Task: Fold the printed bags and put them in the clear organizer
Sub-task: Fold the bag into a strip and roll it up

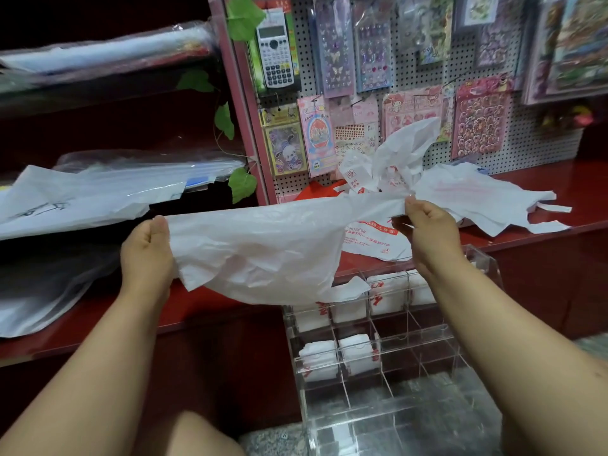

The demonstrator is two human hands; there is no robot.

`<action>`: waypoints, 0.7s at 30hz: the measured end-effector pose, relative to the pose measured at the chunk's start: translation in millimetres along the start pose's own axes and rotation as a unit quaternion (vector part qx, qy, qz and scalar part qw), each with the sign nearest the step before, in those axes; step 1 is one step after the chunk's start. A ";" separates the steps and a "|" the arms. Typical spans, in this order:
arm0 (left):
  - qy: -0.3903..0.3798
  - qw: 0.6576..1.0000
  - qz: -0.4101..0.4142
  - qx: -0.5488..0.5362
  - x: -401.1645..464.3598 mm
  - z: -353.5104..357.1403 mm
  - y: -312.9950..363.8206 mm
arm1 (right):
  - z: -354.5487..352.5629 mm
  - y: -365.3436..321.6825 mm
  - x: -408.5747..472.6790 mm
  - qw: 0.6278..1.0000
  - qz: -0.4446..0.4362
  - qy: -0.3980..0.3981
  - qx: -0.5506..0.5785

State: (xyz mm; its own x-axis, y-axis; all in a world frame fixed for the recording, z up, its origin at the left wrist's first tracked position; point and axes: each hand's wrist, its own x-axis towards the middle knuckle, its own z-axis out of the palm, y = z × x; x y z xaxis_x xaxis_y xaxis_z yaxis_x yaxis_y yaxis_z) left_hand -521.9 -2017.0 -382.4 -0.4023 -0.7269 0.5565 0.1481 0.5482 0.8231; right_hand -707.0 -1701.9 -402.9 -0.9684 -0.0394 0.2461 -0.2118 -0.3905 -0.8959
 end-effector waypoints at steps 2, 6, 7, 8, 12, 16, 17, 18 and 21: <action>0.025 0.999 0.023 0.029 2.4 1.3 4.4 | 1.2 -0.7 2.9 0.998 -0.025 0.006 -0.060; 0.010 0.994 0.047 0.095 7.3 6.1 14.3 | 8.4 -8.4 11.0 0.998 -0.008 0.049 -0.026; -0.003 0.995 0.042 0.093 8.1 8.1 16.7 | 9.8 -10.9 12.6 0.998 0.009 0.060 0.018; -0.010 0.997 0.025 0.078 8.2 11.1 18.4 | 11.0 -12.8 13.3 0.996 0.028 0.057 0.064; 0.002 0.996 -0.086 -0.017 3.4 31.3 23.6 | 18.4 3.4 5.9 0.982 0.129 -0.122 0.063; 0.002 0.993 -0.118 -0.029 -0.3 45.6 14.4 | 32.3 25.6 -11.8 0.959 0.155 -0.234 -0.038; 0.000 0.992 -0.124 -0.032 0.0 46.6 10.8 | 35.1 23.4 -13.6 0.963 0.145 -0.223 -0.039; -0.001 0.991 -0.130 -0.038 0.7 46.5 7.2 | 35.3 22.8 -10.5 0.970 0.138 -0.196 -0.029; 0.008 0.988 -0.151 -0.041 3.2 44.5 -1.8 | 29.4 19.6 -0.6 0.974 0.152 -0.158 0.062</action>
State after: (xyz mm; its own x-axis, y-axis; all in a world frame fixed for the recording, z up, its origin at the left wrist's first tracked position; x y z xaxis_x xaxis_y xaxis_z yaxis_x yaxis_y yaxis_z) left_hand -563.7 -2001.9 -387.1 -0.4258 -0.8584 0.2861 0.0974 0.2709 0.9577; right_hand -706.8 -1736.5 -409.8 -0.8914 -0.4429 0.0961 0.1142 -0.4248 -0.8981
